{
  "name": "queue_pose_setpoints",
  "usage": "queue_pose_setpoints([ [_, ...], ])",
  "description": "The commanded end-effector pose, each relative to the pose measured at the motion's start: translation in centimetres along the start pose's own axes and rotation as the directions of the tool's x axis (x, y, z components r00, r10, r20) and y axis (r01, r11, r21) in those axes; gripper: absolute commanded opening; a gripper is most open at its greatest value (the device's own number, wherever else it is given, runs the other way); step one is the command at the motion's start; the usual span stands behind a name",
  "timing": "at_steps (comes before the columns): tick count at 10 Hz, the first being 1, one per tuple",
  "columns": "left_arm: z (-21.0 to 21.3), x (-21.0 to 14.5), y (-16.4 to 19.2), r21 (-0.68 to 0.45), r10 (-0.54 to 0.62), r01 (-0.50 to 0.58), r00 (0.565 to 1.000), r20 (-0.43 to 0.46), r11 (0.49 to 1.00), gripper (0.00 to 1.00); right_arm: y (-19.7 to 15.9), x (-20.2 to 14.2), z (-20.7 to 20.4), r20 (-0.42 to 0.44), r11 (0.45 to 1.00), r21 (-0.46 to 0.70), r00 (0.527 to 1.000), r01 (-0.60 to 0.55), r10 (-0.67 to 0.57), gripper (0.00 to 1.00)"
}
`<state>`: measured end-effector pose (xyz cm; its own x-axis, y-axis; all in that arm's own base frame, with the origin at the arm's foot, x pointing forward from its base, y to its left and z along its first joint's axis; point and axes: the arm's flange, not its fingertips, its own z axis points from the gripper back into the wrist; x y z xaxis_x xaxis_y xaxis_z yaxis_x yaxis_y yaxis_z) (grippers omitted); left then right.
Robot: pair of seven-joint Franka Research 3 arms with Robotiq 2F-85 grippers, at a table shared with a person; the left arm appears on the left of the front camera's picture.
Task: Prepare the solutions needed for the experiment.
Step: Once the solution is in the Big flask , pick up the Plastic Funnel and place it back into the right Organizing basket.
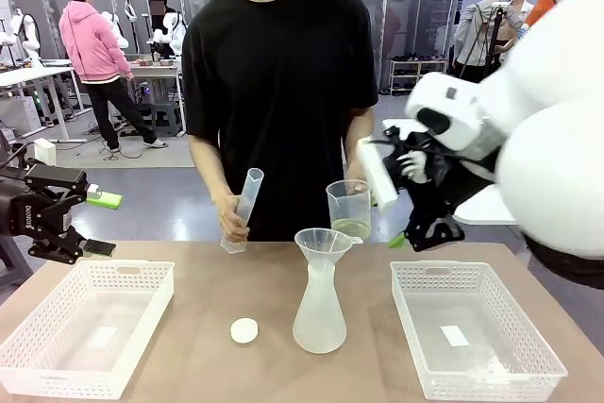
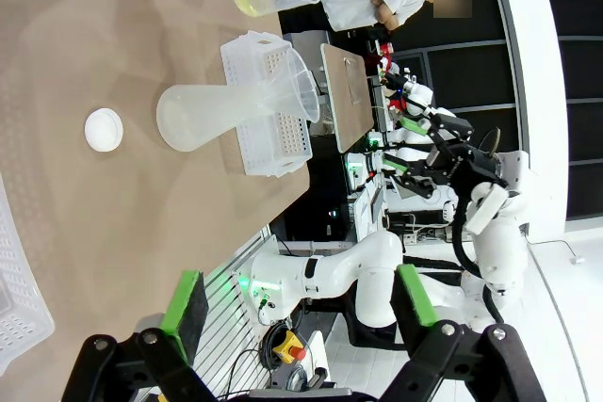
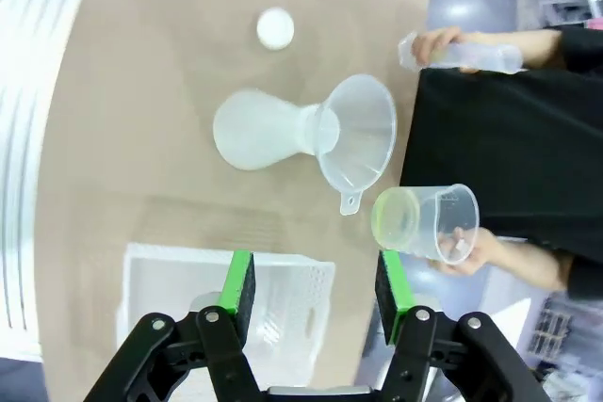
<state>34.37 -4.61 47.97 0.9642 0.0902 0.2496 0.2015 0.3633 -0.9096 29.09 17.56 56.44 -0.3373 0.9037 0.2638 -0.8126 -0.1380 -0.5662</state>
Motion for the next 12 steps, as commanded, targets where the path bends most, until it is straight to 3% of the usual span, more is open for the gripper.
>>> queue_pose_setpoints([
  [1,-0.1,-0.1,-0.2,-0.026,-0.014,0.014,1.000,0.006,1.000,1.00,2.6,0.5,0.7,0.063,0.990,-0.029,0.989,0.135,-0.133,0.66],
  [2,-0.1,-0.1,-0.2,-0.026,-0.014,0.014,1.000,0.006,1.000,1.00,2.8,1.6,1.0,0.036,0.999,-0.025,0.999,0.030,-0.029,0.66],
  [3,-0.1,-0.1,-0.2,-0.026,-0.014,0.014,1.000,0.006,1.000,1.00,-0.1,0.0,1.1,0.034,0.997,-0.009,0.997,0.074,-0.073,0.66],
  [7,-0.1,-0.1,-0.2,-0.026,-0.014,0.014,1.000,0.006,1.000,1.00,0.0,0.3,1.5,0.041,0.997,-0.014,0.996,0.074,-0.073,0.66],
  [8,-0.1,-0.1,-0.2,-0.026,-0.014,0.014,1.000,0.006,1.000,1.00,-1.4,-2.1,0.1,0.074,0.946,0.068,0.944,0.318,-0.322,0.66],
  [9,-0.1,-0.1,-0.2,-0.026,-0.014,0.014,1.000,0.006,1.000,1.00,-1.6,-5.3,-0.9,0.153,0.822,0.127,0.808,0.555,-0.569,0.66],
  [10,-0.1,-0.1,-0.2,-0.026,-0.014,0.014,1.000,0.006,1.000,1.00,-1.0,-8.0,-1.6,0.189,0.657,0.185,0.630,0.731,-0.754,0.66],
  [11,-0.1,-0.1,-0.2,-0.026,-0.014,0.014,1.000,0.006,1.000,1.00,-0.3,-10.0,-2.3,0.209,0.470,0.273,0.425,0.839,-0.881,0.66],
  [12,-0.1,-0.1,-0.2,-0.026,-0.014,0.014,1.000,0.006,1.000,1.00,0.4,-11.3,-2.6,0.250,0.330,0.391,0.246,0.859,-0.937,0.66],
])
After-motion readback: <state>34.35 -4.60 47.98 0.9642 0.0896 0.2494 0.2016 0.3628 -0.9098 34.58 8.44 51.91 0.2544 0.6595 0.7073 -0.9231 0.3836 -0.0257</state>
